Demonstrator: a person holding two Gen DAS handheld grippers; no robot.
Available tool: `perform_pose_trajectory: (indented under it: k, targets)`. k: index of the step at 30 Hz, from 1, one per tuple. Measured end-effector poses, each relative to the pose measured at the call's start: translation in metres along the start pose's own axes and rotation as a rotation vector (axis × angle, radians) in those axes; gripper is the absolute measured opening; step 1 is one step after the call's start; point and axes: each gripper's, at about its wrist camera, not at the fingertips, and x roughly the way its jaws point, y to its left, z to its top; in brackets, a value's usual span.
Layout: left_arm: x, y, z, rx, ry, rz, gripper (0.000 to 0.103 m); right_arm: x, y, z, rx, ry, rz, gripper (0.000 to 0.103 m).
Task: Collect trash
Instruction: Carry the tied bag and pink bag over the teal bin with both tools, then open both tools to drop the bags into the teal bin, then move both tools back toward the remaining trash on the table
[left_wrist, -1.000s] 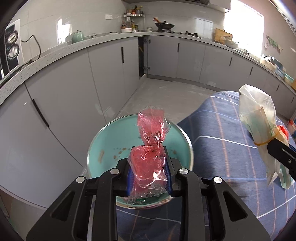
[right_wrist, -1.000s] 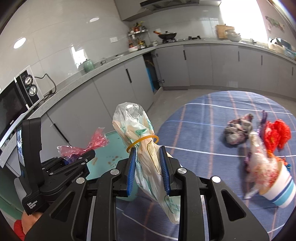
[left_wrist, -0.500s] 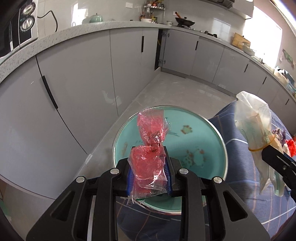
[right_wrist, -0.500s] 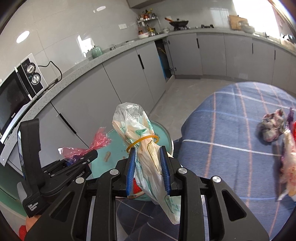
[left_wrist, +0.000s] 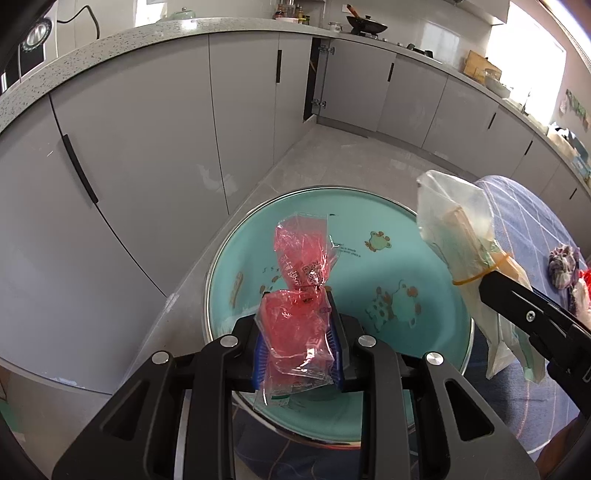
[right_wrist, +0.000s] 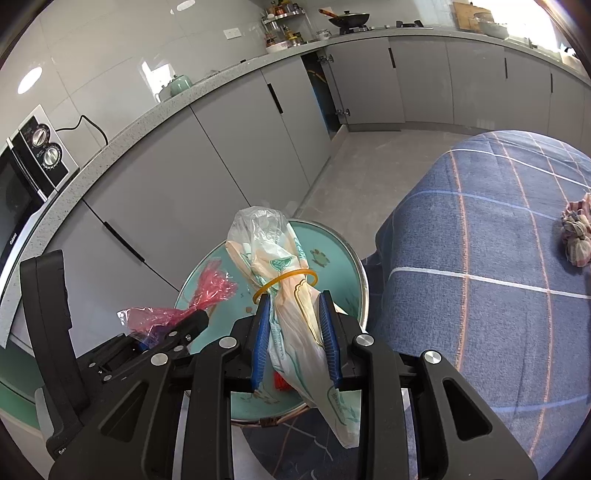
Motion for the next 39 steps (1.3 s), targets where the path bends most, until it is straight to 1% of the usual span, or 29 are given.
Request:
perform_pose_trajectory:
  k: [7,9,13,15,18,20,21,22,25,26,27,29,30,32,34,39]
  targets:
    - [0.008,0.000,0.001,0.009,0.018,0.030,0.027,0.016,0.006,0.004,-0.009,0.018,-0.003,0.028]
    - [0.009,0.001,0.000,0.006,0.025,0.037,0.027,0.025,0.008,0.006,-0.010,0.037,0.021,0.029]
    - [0.010,0.002,-0.002,0.004,0.032,0.045,0.028,0.029,0.010,0.006,-0.022,0.023,0.044,0.047]
    - [0.010,0.002,0.000,0.005,0.034,0.048,0.028,0.026,0.009,0.006,-0.026,0.019,0.050,0.047]
    - [0.007,0.004,-0.001,0.005,0.031,0.050,0.030,0.013,0.002,0.007,-0.019,0.001,0.034,0.047]
    - [0.004,0.001,0.000,0.010,0.023,0.058,0.031,0.003,-0.003,0.008,-0.017,-0.018,0.027,0.050]
    - [0.003,-0.001,0.000,0.017,0.017,0.064,0.035,-0.005,-0.006,0.009,-0.017,-0.035,0.019,0.052]
    - [0.001,-0.004,0.000,0.022,0.012,0.069,0.040,-0.011,-0.008,0.010,-0.015,-0.048,0.014,0.053]
    - [-0.010,-0.014,0.001,0.042,-0.025,0.083,0.048,-0.031,-0.019,0.010,-0.002,-0.084,-0.001,0.054]
    - [-0.015,-0.017,0.002,0.050,-0.042,0.088,0.054,-0.036,-0.021,0.010,0.000,-0.092,-0.008,0.054]
    - [-0.019,-0.020,0.003,0.056,-0.057,0.093,0.065,-0.045,-0.026,0.010,0.004,-0.106,-0.019,0.054]
    - [-0.033,-0.034,0.006,0.082,-0.115,0.118,0.077,-0.056,-0.032,0.009,0.006,-0.127,-0.033,0.055]
    - [-0.038,-0.038,0.007,0.092,-0.134,0.123,0.080,-0.066,-0.039,0.008,0.005,-0.148,-0.049,0.056]
    - [-0.049,-0.053,0.009,0.118,-0.174,0.112,0.084,-0.080,-0.047,0.006,0.005,-0.181,-0.079,0.061]
    - [-0.055,-0.067,0.010,0.135,-0.189,0.088,0.089,-0.095,-0.059,0.004,0.007,-0.207,-0.112,0.061]
    - [-0.065,-0.116,0.010,0.210,-0.206,0.019,0.092,-0.127,-0.100,-0.005,0.065,-0.245,-0.181,0.062]
